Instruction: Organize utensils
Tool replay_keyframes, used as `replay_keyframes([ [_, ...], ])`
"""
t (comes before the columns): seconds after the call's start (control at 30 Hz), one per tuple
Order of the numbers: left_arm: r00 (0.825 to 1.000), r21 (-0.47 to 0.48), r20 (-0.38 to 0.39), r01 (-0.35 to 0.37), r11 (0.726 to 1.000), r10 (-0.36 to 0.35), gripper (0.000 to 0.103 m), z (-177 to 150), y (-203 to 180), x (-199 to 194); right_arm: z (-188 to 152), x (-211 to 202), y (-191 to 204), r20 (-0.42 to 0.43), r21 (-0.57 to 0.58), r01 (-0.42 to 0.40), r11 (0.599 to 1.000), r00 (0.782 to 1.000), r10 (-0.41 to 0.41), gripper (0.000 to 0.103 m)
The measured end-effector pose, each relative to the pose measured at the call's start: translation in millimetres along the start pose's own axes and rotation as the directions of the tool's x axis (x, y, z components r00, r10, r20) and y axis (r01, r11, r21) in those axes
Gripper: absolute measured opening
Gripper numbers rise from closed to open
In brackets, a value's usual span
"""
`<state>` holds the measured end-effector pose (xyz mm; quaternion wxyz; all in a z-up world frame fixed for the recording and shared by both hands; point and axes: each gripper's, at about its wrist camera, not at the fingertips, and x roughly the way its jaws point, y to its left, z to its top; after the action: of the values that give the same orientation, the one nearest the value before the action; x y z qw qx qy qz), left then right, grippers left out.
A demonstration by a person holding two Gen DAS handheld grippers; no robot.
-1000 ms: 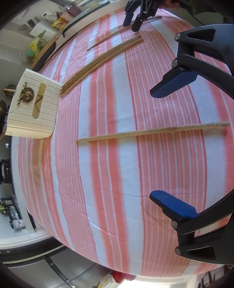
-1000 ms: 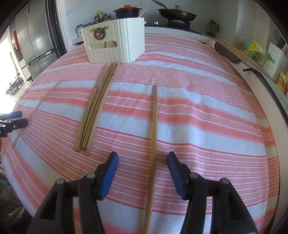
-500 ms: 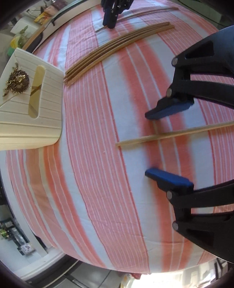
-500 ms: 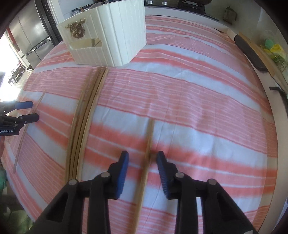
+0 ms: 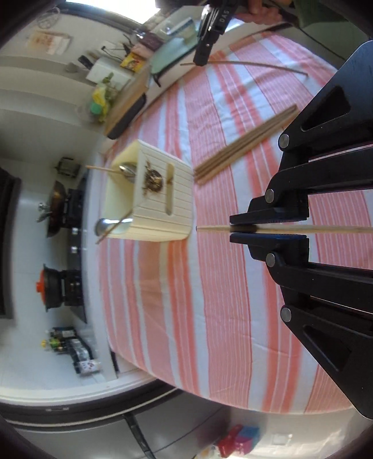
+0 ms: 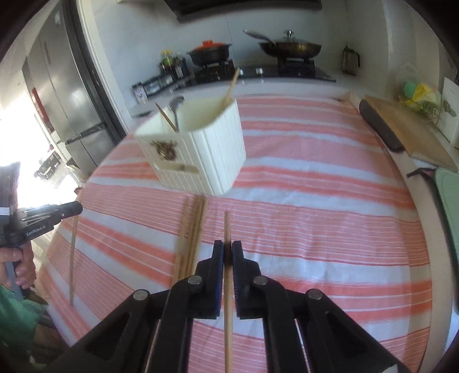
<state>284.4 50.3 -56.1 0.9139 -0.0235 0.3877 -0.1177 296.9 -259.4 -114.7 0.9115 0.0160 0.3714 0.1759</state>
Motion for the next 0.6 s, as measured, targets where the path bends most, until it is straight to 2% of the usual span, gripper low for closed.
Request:
replay_keyframes([
  [0.13, 0.99, -0.022, 0.137, 0.039, 0.999, -0.036, 0.004, 0.0, -6.3, -53.4, -3.8, -59.2, 18.9, 0.145, -0.03, -0.012, 0.999, 0.989, 0.016, 0.006],
  [0.3, 0.964, -0.032, 0.261, 0.067, 0.997, -0.056, 0.004, 3.7, -12.1, -86.9, 1.3, -93.7, 41.9, 0.29, -0.065, 0.012, 0.998, 0.957, 0.007, 0.006],
  [0.43, 0.953, -0.024, 0.298, 0.065, 0.998, -0.055, 0.004, 12.9, -17.2, -100.0, 9.4, -110.9, 52.8, 0.366, -0.069, 0.021, 0.997, 0.93, 0.005, 0.006],
  [0.6, 0.948, -0.019, 0.314, 0.063, 0.998, -0.054, 0.004, 20.0, -16.7, -110.3, 25.6, -119.9, 54.8, 0.381, -0.069, 0.012, 0.998, 0.924, 0.016, 0.006],
])
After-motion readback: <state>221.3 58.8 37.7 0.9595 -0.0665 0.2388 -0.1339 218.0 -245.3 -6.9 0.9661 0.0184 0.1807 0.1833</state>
